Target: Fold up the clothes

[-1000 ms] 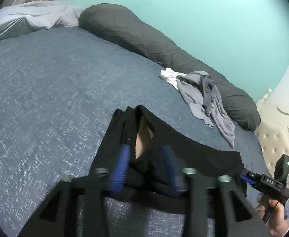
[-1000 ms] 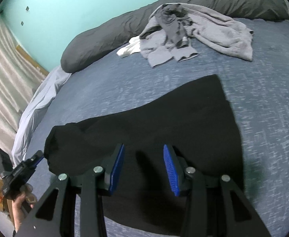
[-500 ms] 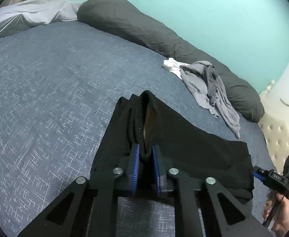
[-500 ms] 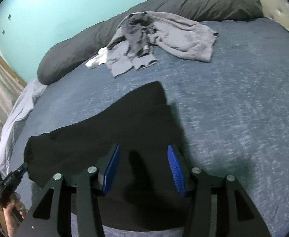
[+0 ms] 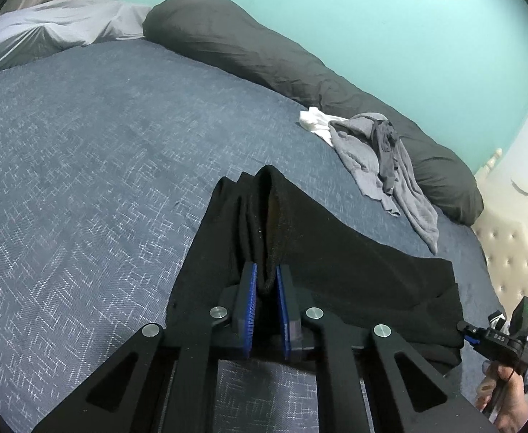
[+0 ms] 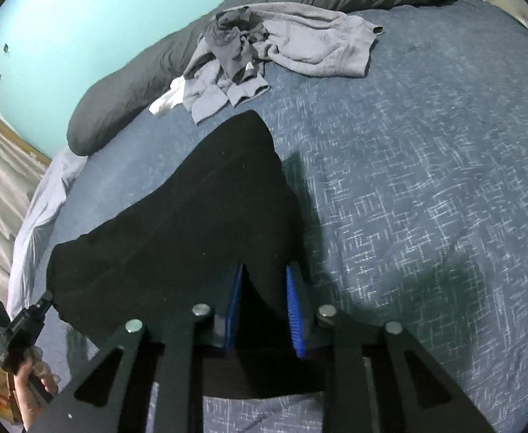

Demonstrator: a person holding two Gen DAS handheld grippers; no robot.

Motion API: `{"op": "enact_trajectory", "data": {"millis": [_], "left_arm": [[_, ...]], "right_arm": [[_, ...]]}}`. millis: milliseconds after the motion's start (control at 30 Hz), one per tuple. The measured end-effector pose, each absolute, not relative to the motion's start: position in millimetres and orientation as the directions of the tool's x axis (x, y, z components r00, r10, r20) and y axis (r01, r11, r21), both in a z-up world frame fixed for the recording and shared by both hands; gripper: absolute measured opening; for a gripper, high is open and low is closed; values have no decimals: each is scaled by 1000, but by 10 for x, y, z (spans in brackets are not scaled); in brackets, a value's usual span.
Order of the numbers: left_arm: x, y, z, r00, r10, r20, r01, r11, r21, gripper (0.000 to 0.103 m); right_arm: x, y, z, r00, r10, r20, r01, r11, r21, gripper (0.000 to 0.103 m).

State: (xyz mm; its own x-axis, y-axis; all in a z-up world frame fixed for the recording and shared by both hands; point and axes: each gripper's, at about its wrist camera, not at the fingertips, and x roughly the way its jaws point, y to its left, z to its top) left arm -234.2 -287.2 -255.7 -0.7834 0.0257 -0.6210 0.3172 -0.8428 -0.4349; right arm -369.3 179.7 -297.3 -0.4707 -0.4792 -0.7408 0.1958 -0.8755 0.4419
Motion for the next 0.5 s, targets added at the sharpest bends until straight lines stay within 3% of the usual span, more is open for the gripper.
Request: {"op": "enact_trajectory", "data": {"millis": [100,200,500], "left_arm": [[-2331,-2887,-2543,-786,30,-617,318,-837,-445,12],[-2313,-2879,-2480,-795,22,-606,317,-836,-447,13],[-2240,-2871,-2283,-825,-3,-565,313,-835,-453,13]], "right_arm": [[-3641,1871,-2974,-465,-500,-731,199,-863,464,24],[-3546,1964,-2954,-478,-475,-739,197,-878,437,46],[-3338,1825,-2983,-464,-440,-769,291,-896,337,46]]}}
